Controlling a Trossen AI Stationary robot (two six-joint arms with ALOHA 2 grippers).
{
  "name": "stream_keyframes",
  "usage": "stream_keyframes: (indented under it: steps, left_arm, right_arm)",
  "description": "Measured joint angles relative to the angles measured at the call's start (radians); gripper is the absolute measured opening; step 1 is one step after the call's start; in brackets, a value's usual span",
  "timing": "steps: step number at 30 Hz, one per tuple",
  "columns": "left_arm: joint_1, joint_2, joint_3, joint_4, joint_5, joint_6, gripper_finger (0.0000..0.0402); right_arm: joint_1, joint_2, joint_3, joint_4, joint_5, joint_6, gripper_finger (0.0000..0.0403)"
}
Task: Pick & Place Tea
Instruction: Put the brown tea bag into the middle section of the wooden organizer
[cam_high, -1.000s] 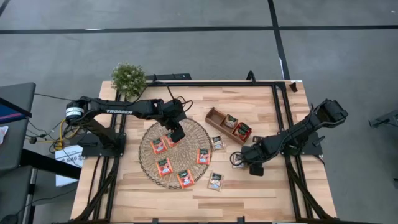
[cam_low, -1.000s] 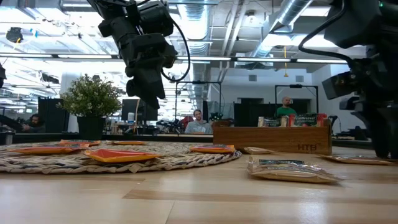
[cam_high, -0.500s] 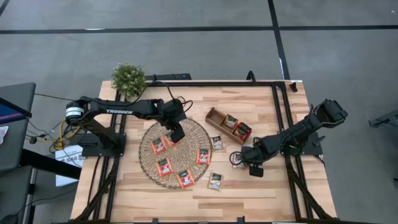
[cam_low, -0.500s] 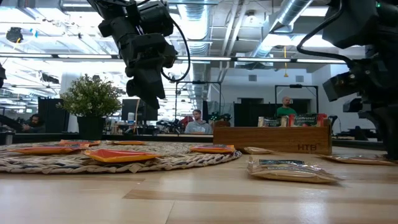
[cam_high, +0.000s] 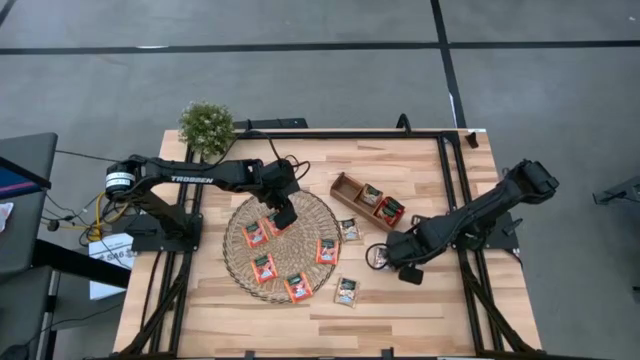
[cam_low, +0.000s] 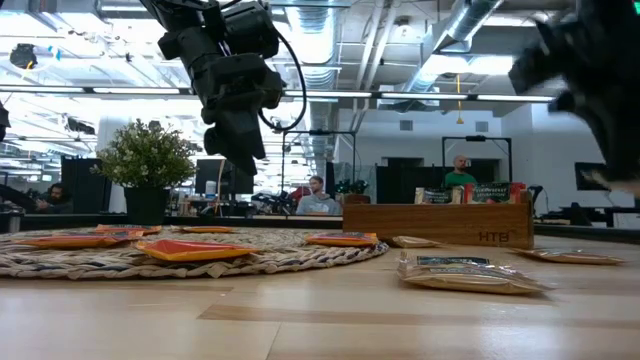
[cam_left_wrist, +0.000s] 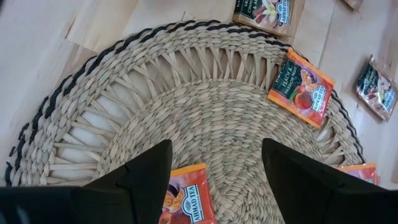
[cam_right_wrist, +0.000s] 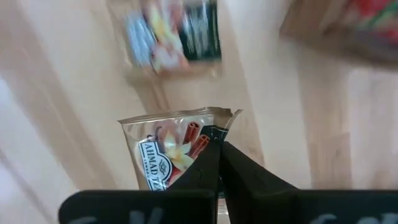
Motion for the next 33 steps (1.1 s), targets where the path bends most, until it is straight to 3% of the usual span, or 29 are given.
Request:
stream_keyframes:
  steps: [8,22,28,33]
  left_arm:
    - [0.003,0.000,0.000,-0.009,-0.008,0.068,0.0241]
    - [0.097,-0.001,-0.115,-0.006,-0.010,0.142,0.0241]
    - [0.116,-0.001,-0.149,0.042,0.036,0.171,0.0241]
    - [0.126,-0.009,-0.149,0.071,0.083,0.199,0.0241]
  right_arm:
    - [-0.040,-0.001,0.203,-0.130,0.198,0.136,0.0001]
    - [-0.315,0.021,0.339,-0.095,0.402,0.155,0.0000]
    - [-0.391,0.090,0.372,-0.100,0.446,0.119,0.0000]
    - [-0.428,0.226,0.469,-0.168,0.511,0.063,0.0000]
